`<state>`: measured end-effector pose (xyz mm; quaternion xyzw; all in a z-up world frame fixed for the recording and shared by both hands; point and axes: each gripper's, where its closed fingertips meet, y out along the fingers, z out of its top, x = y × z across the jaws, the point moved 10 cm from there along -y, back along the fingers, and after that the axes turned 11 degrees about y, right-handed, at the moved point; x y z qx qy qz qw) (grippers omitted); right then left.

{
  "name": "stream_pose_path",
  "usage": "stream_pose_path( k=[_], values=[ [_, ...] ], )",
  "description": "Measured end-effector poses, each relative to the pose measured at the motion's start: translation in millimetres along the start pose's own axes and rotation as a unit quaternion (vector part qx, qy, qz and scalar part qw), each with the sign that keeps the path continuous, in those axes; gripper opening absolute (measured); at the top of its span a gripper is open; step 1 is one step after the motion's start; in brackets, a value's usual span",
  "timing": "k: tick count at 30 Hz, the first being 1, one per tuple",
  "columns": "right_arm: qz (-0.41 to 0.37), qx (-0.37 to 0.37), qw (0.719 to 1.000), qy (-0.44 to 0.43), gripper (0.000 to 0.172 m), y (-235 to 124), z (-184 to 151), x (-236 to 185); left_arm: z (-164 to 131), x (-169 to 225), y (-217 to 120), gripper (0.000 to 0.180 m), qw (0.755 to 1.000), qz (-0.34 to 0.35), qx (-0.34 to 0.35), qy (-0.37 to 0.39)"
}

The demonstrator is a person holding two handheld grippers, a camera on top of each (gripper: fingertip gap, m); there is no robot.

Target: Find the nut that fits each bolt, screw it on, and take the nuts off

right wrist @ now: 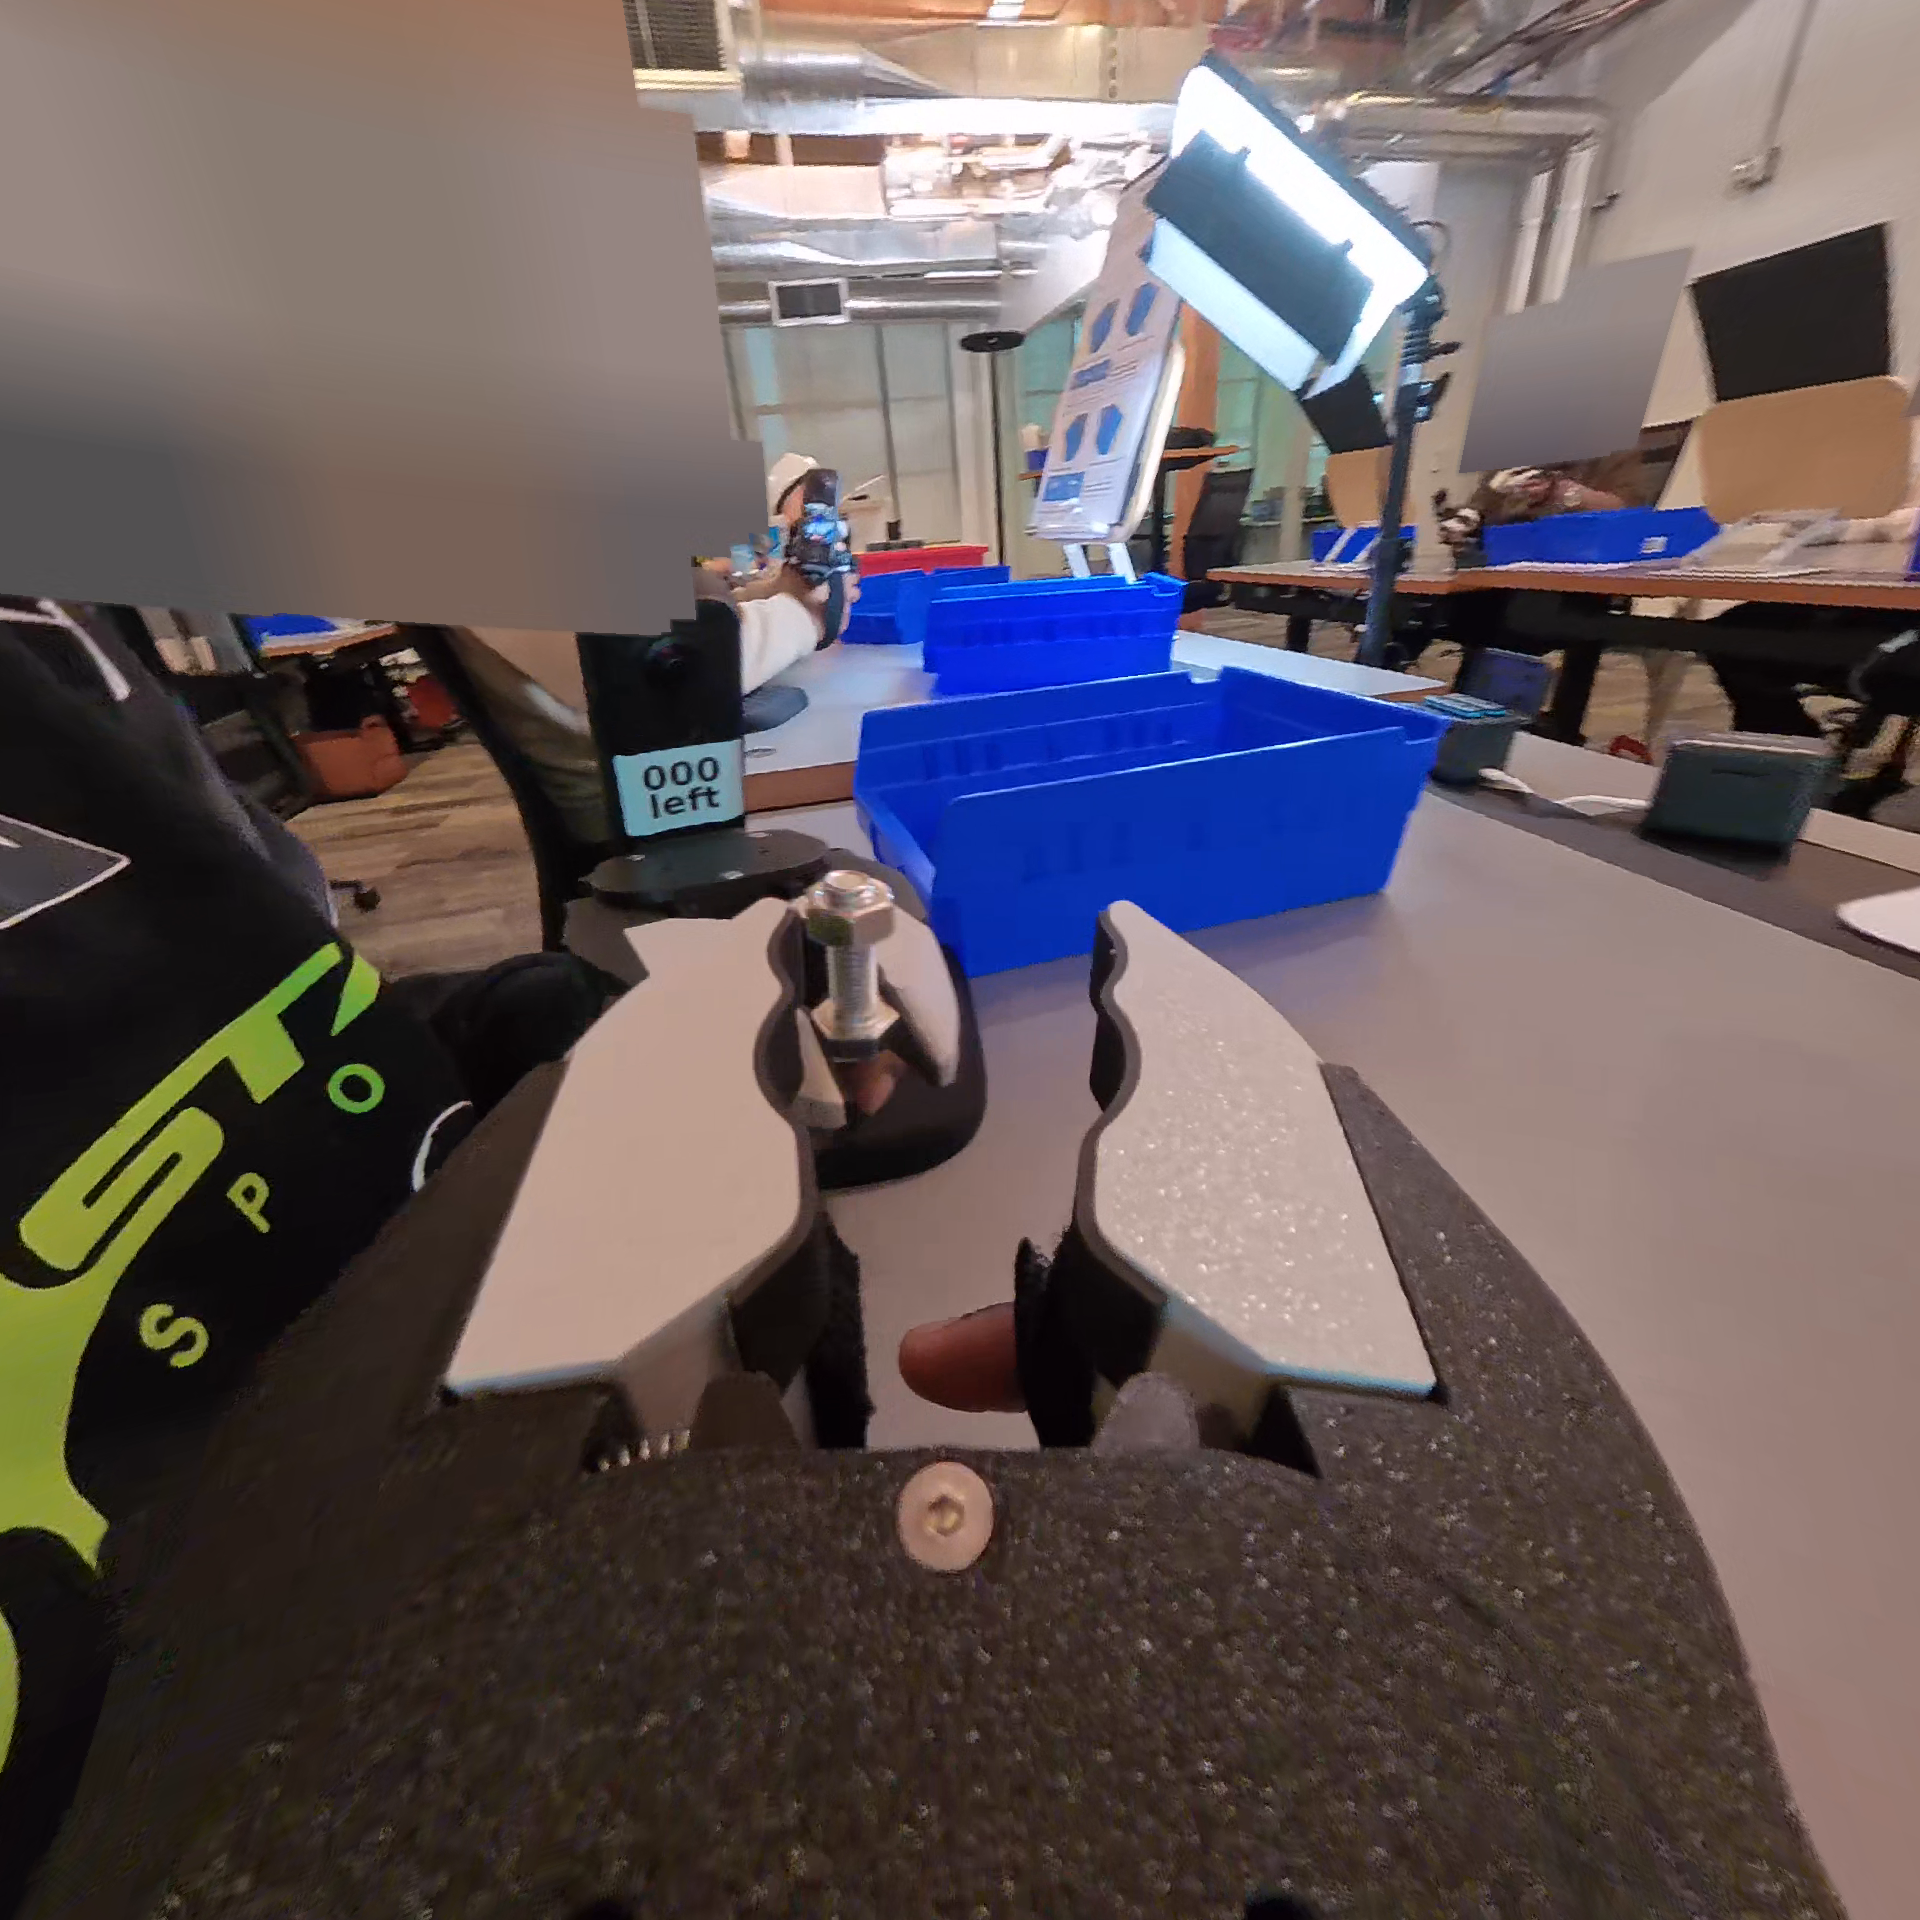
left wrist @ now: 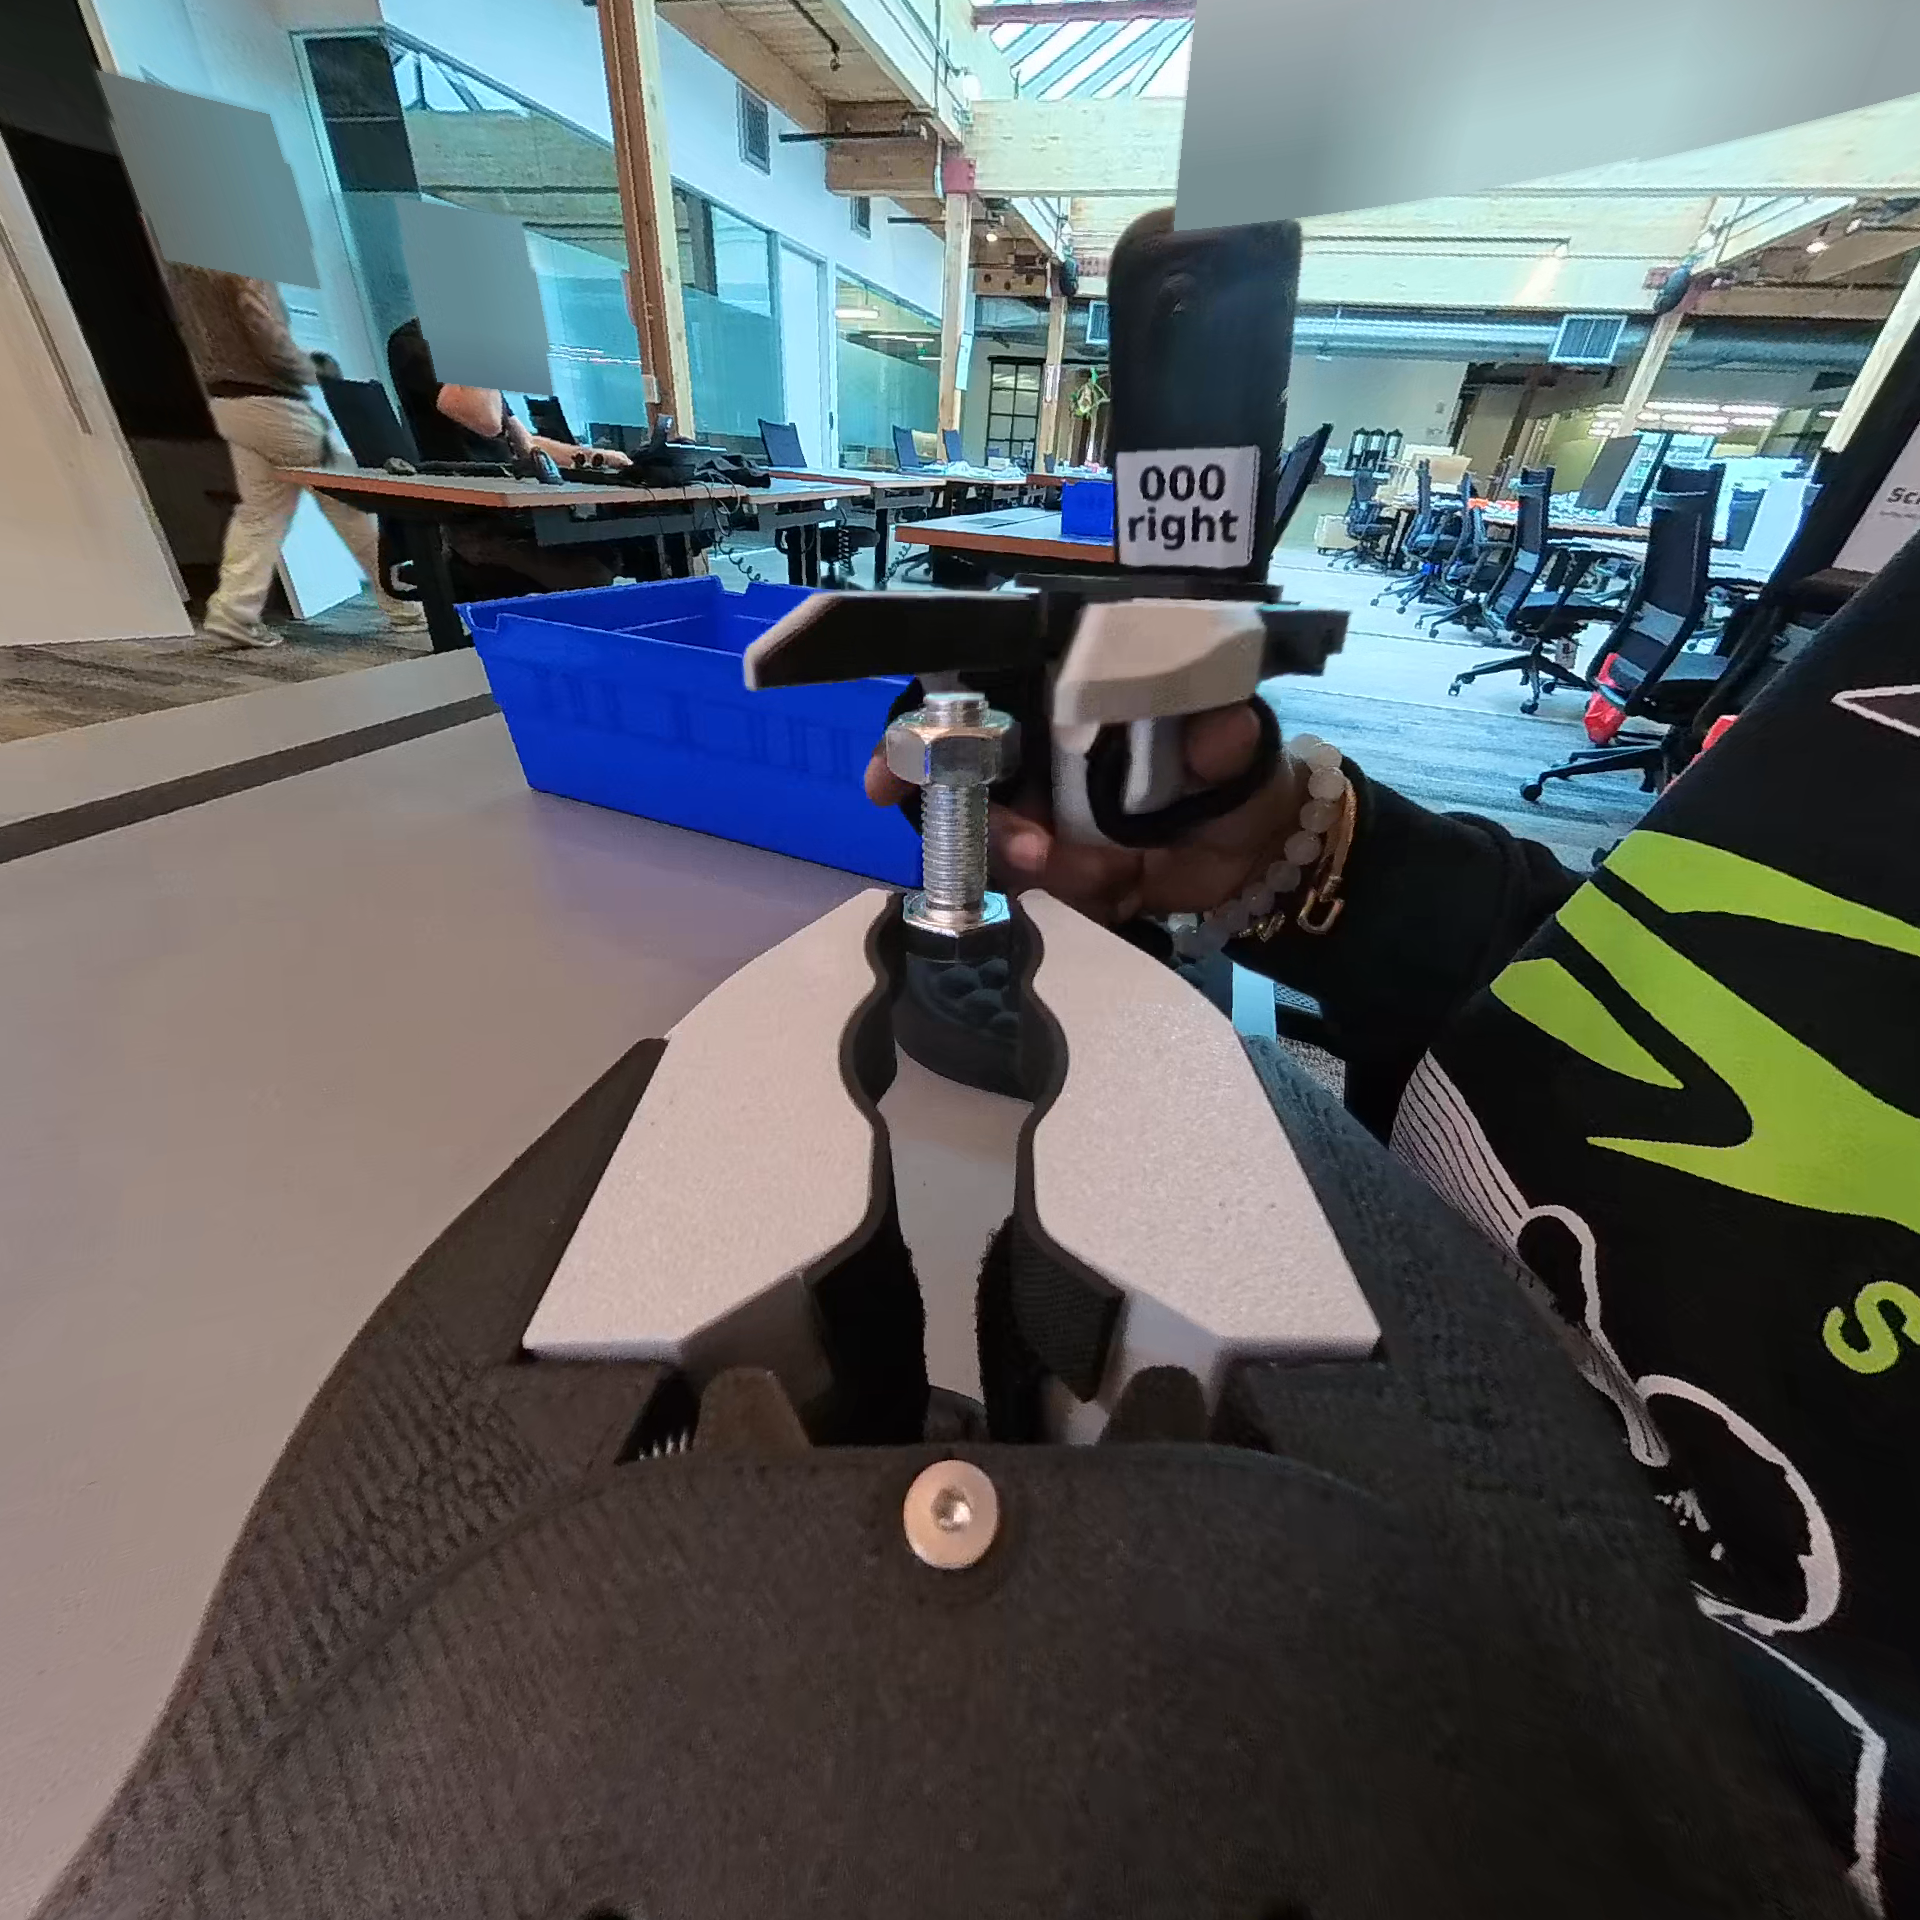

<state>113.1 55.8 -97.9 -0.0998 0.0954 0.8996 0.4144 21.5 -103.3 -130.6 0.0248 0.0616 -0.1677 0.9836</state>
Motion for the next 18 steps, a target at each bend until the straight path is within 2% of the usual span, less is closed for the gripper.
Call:
stream_pose_path(
  k=[9,18],
  values=[
    [0.009,-0.039,0.999,-0.01,0.065,38.4,-4.6,-5.2,-0.5,2.0,1.9,0.018,1.0,-0.005,-0.007,0.005],
    [-0.005,-0.037,0.999,-0.007,0.064,33.4,-4.3,-1.4,-0.6,3.0,2.3,0.018,1.0,-0.012,-0.004,0.004]
  ],
)
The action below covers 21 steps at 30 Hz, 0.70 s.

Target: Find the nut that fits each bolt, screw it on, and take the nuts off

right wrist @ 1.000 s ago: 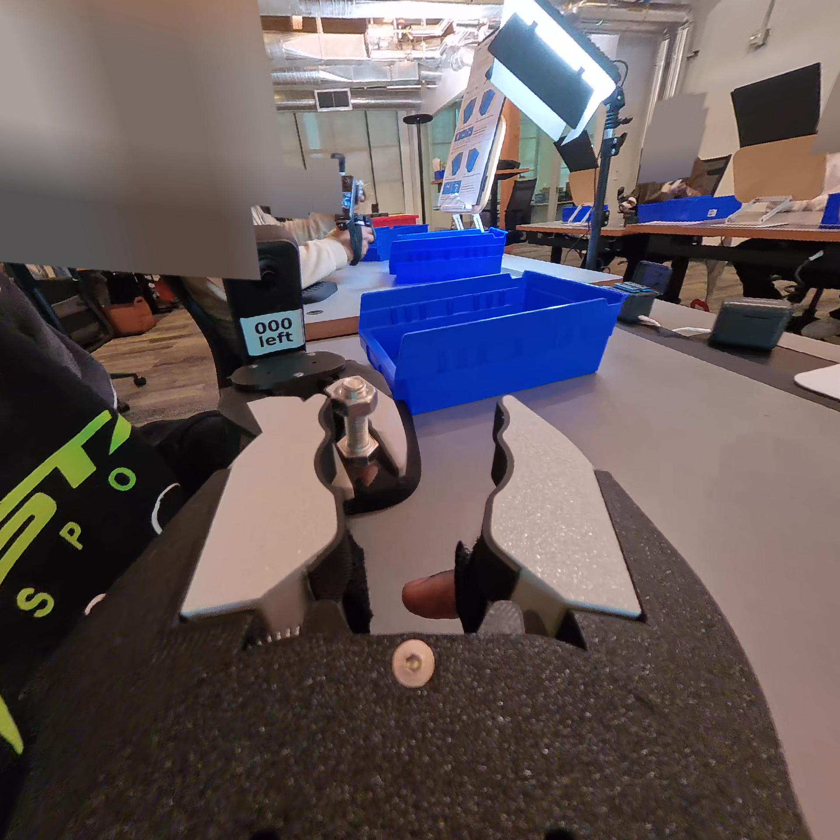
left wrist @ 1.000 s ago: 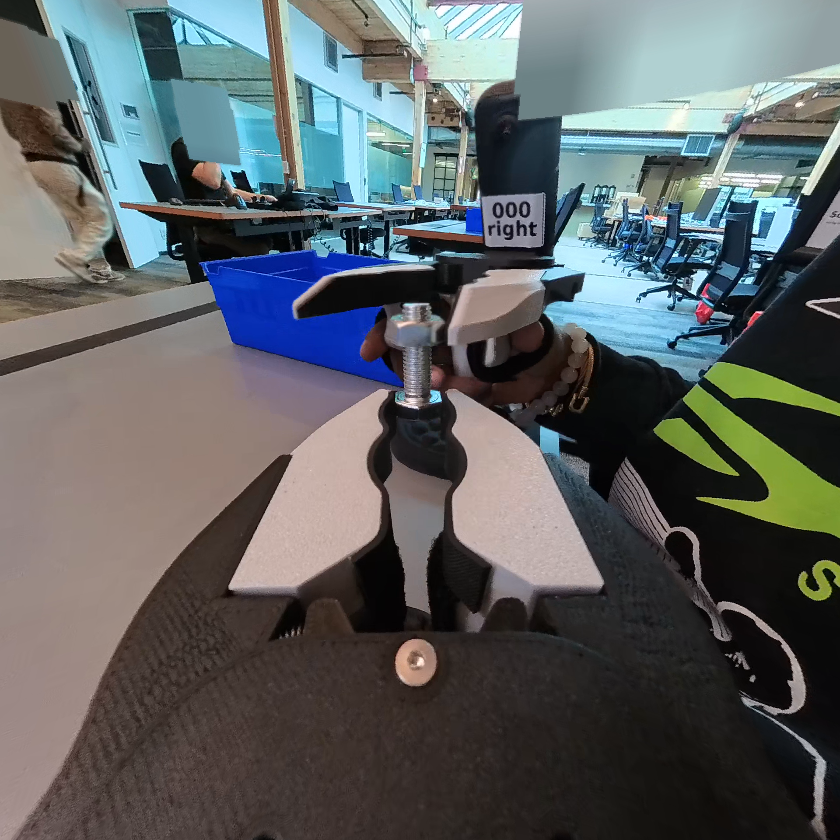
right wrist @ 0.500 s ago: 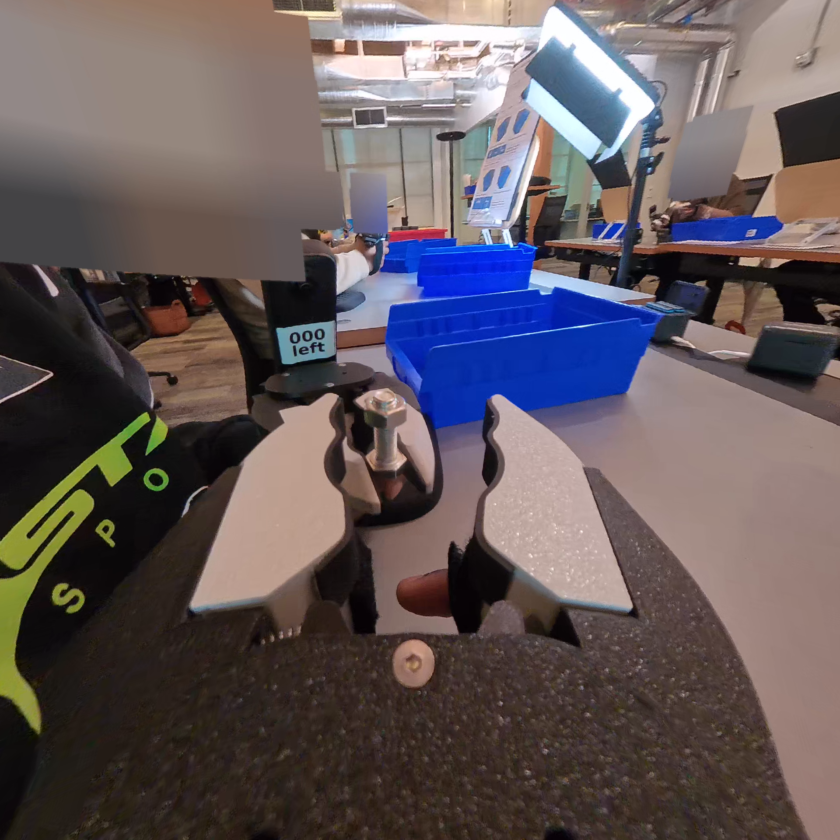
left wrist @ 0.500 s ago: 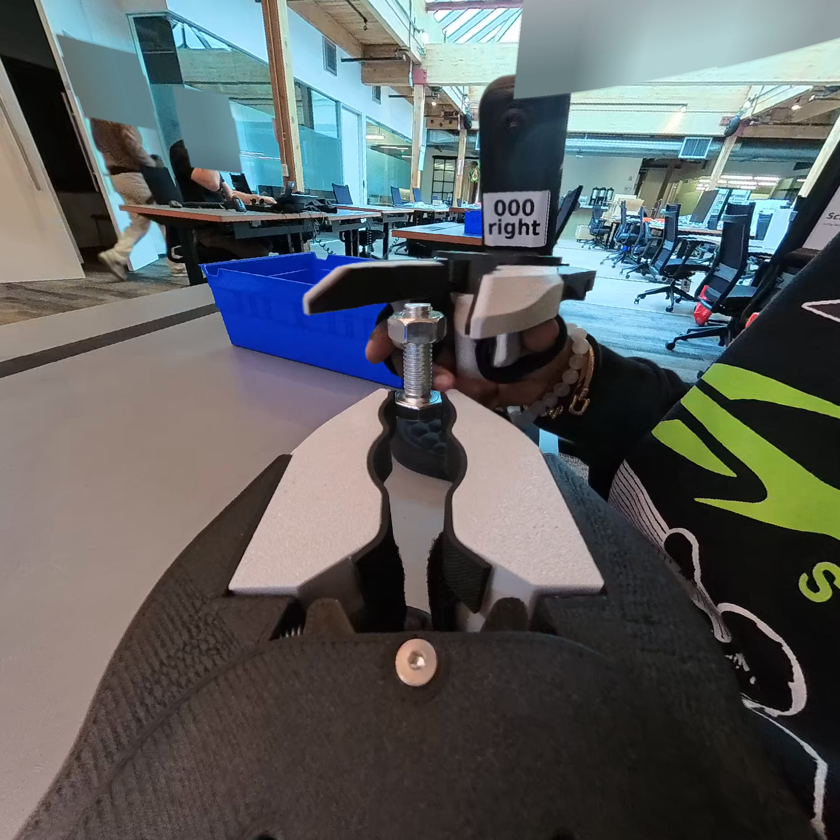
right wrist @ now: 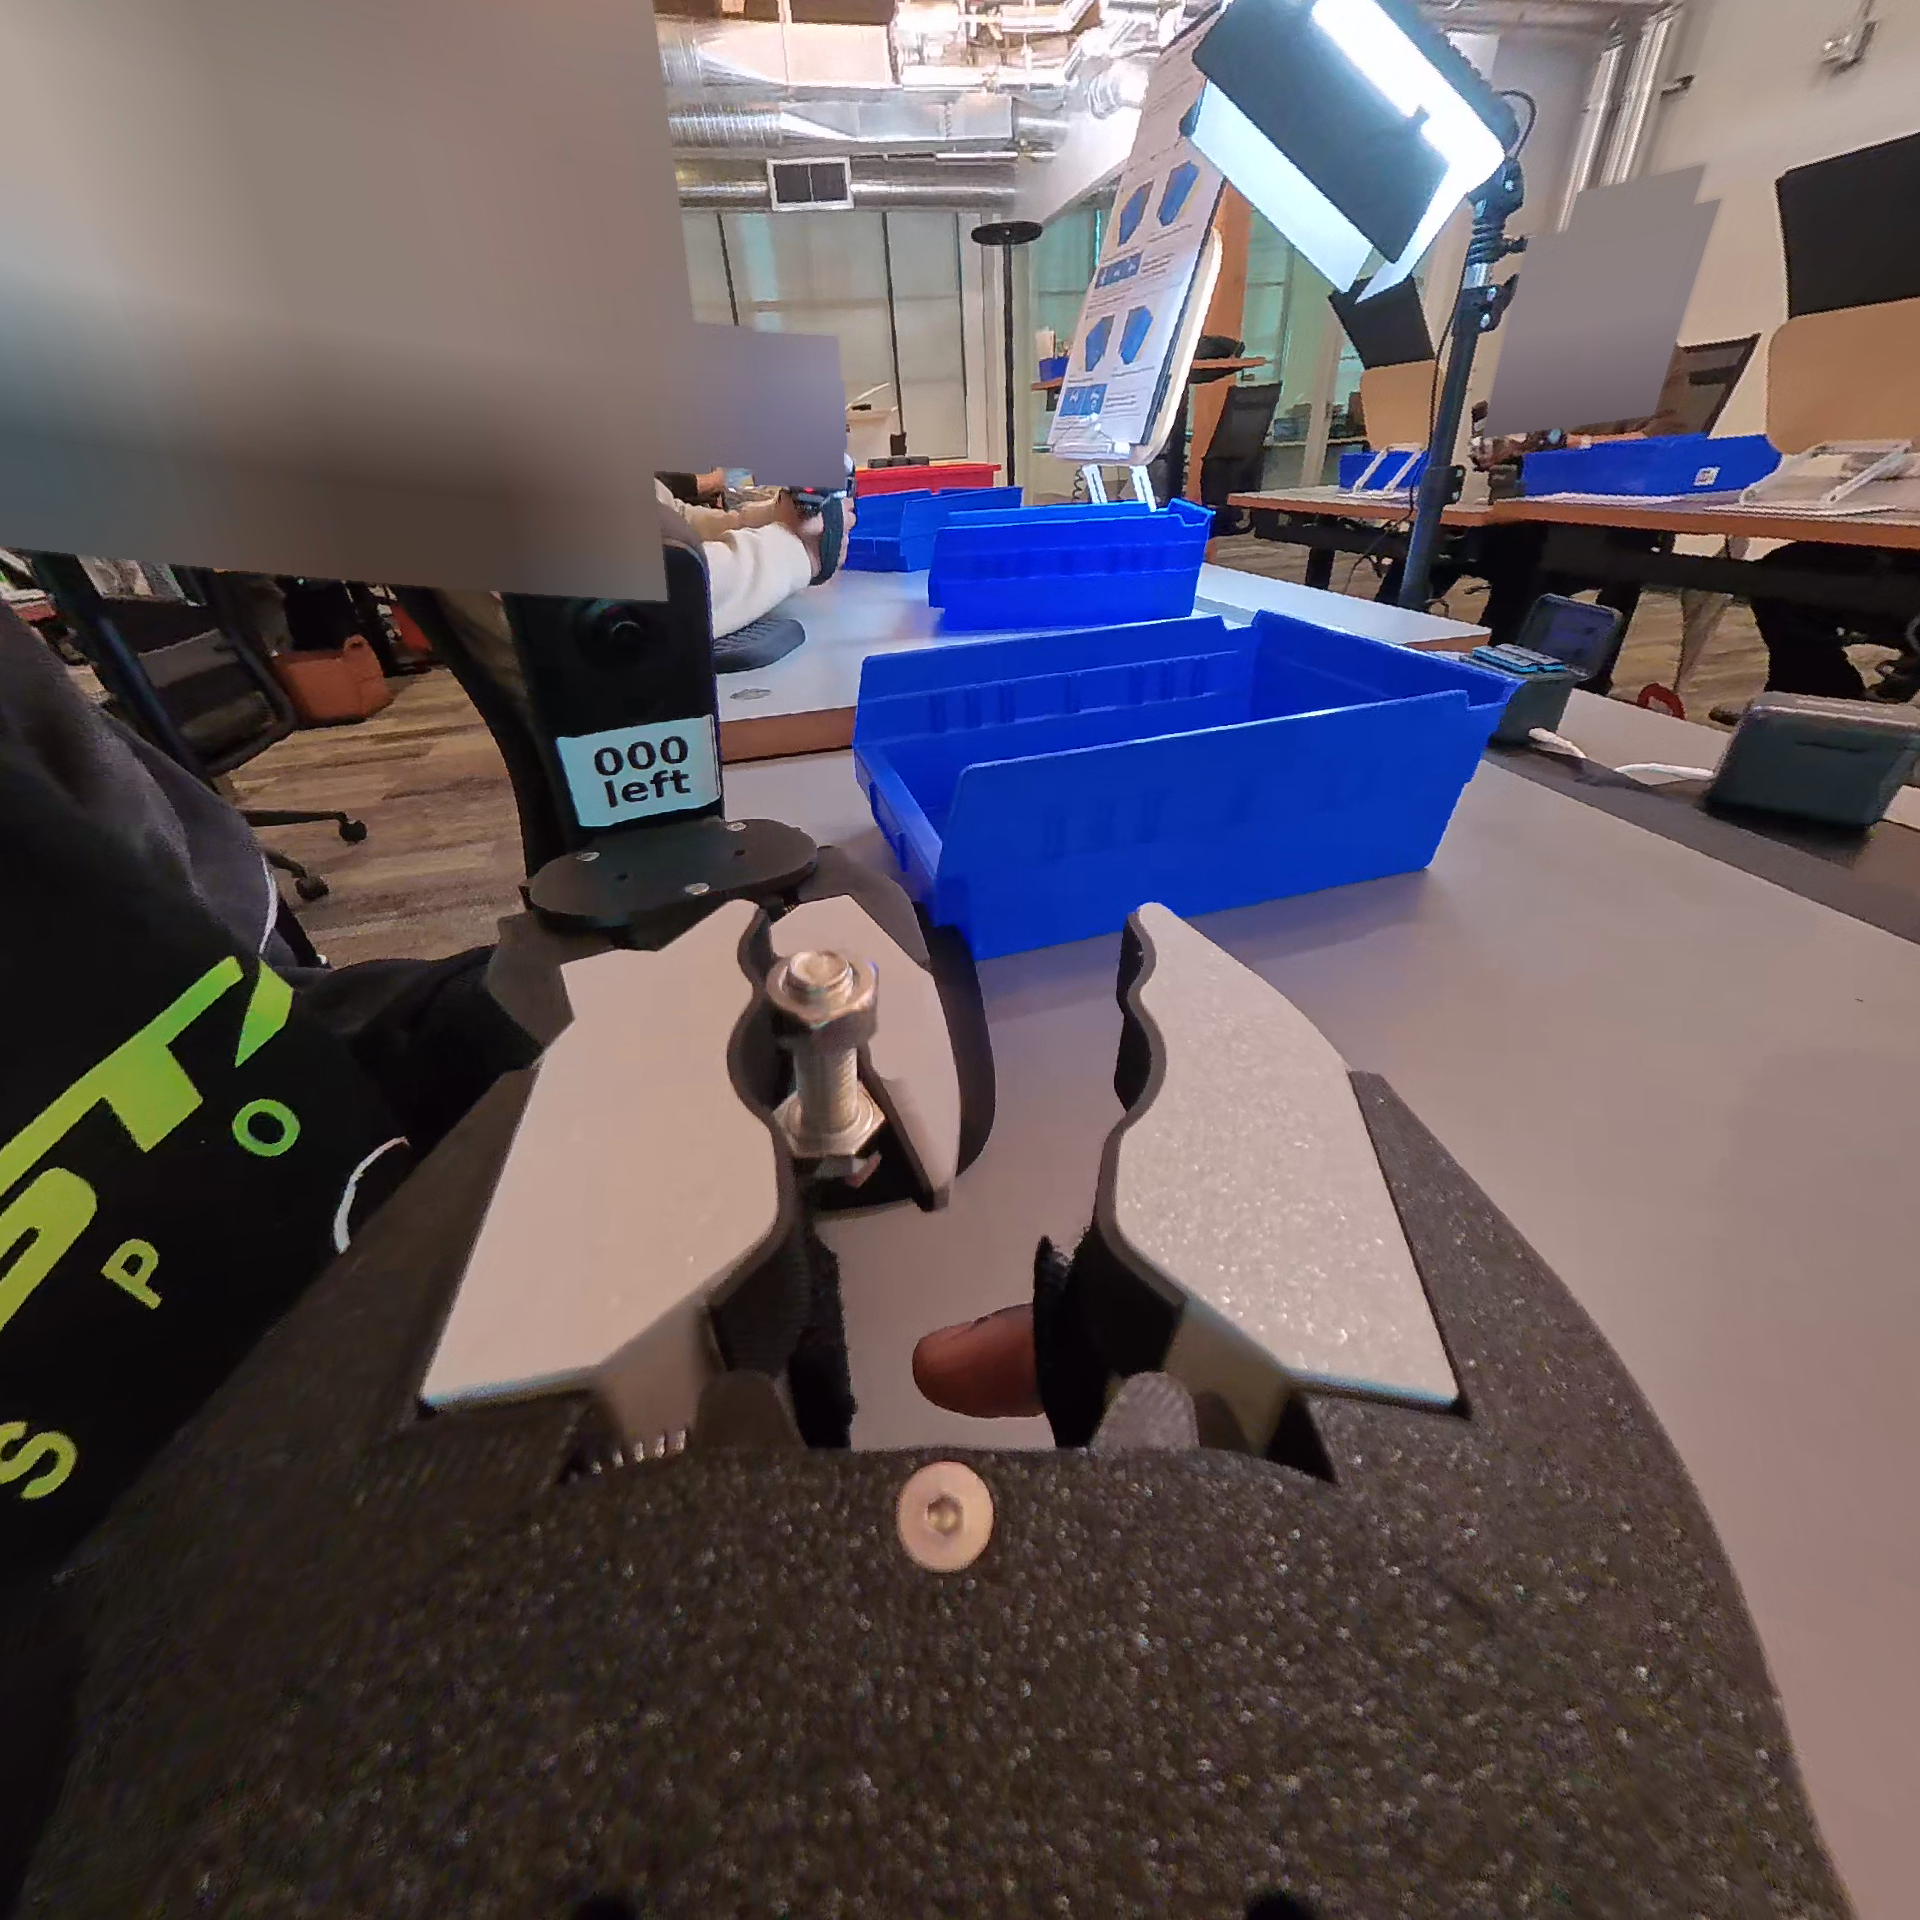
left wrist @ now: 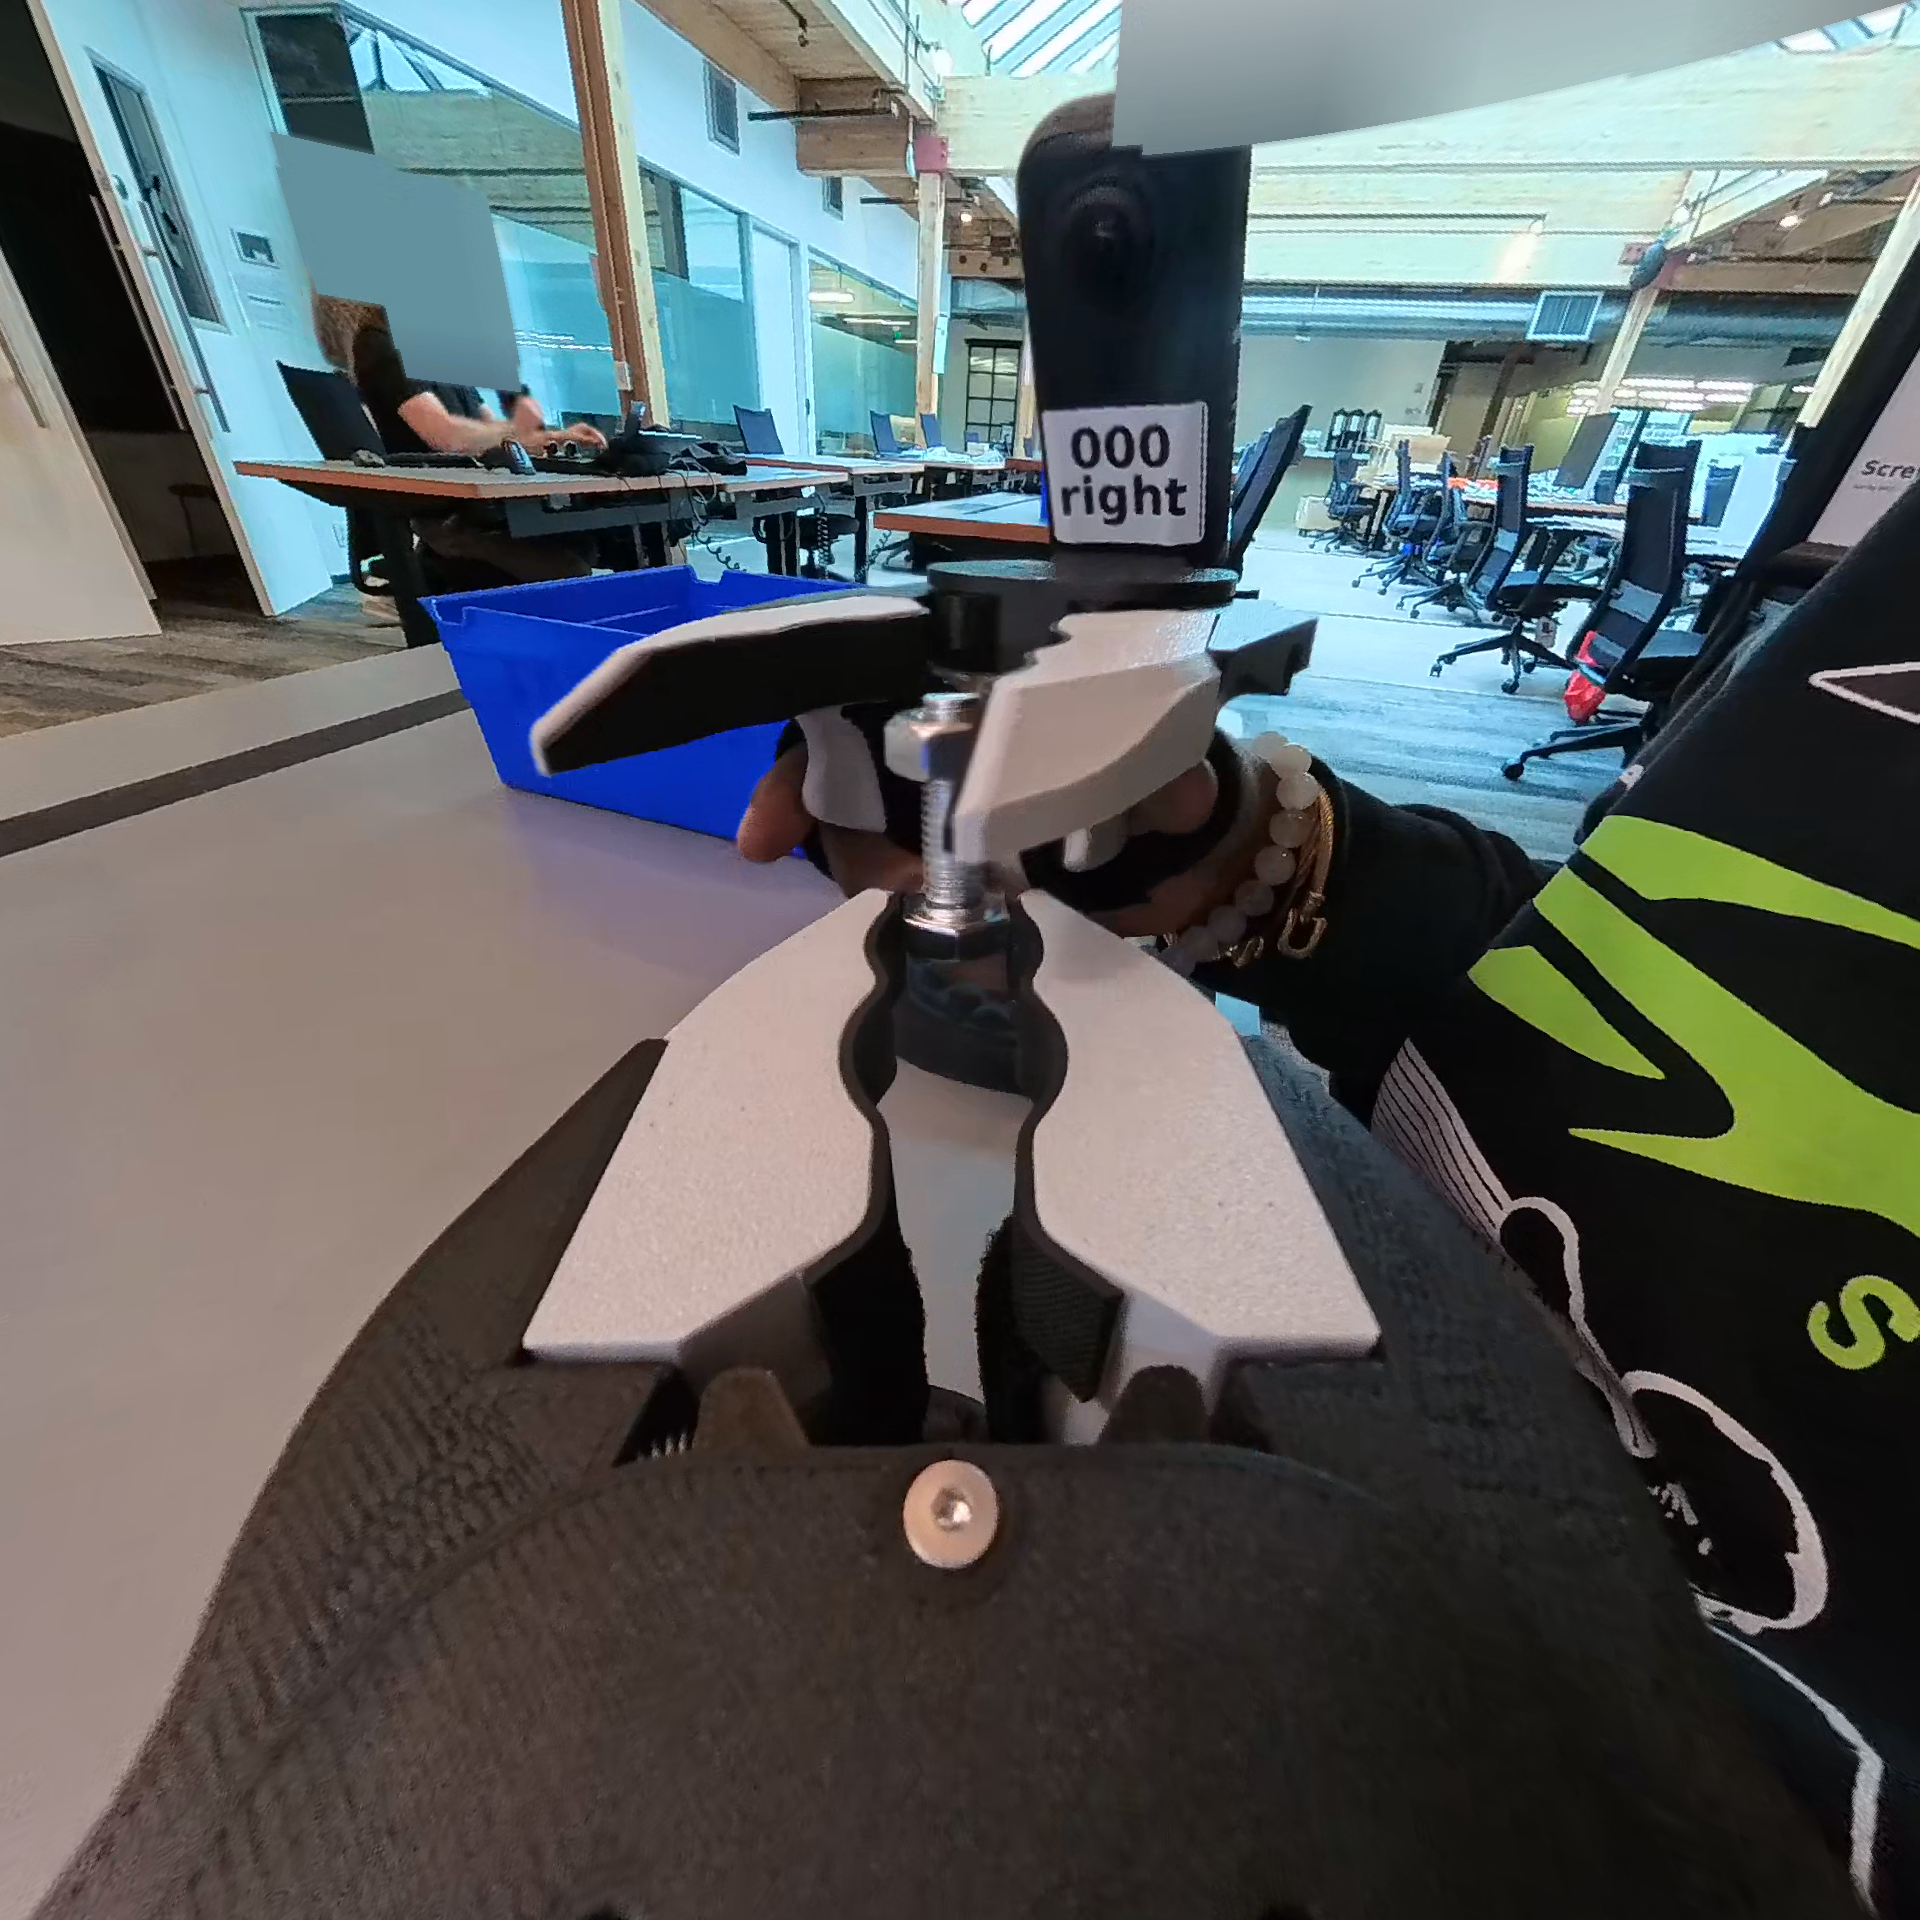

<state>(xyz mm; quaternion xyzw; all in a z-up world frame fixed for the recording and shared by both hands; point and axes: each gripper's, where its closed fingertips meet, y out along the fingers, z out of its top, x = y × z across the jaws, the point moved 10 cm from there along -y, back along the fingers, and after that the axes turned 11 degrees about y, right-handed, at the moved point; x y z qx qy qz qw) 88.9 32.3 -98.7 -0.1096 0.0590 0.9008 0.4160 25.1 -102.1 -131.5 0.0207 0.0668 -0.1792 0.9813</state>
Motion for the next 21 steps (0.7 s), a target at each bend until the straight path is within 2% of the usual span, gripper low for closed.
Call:
stream_pose_path(
  k=[5,6,7,8,10,14,21],
  values=[
    [-0.009,0.012,1.0,0.002,0.065,-24.5,0.3,4.6,0.3,-1.9,-1.4,0.018,1.0,0.005,0.006,-0.009],
    [-0.015,0.015,1.0,0.005,0.06,-30.5,0.1,6.3,0.1,-2.9,-1.9,0.018,1.0,0.008,0.008,-0.013],
    [-0.031,0.023,0.999,0.008,0.044,-36.9,0.0,9.2,0.4,-2.9,-2.8,0.018,1.0,0.002,0.014,-0.014],
    [-0.048,0.034,0.998,0.008,0.038,-43.1,0.2,12.1,0.8,-2.6,-3.2,0.018,1.0,-0.001,0.018,-0.013],
    [-0.049,0.045,0.998,0.013,0.035,-51.2,0.9,13.9,0.6,-2.6,-3.1,0.018,1.0,0.003,0.016,-0.011],
    [-0.031,0.046,0.998,0.008,0.043,-49.2,2.8,10.0,0.5,-2.6,-2.5,0.018,1.0,0.002,0.013,-0.011],
    [0.032,0.031,0.999,0.006,0.056,-21.5,2.8,-0.7,0.3,-2.2,-2.1,0.018,1.0,0.004,0.009,-0.008]
  ],
)
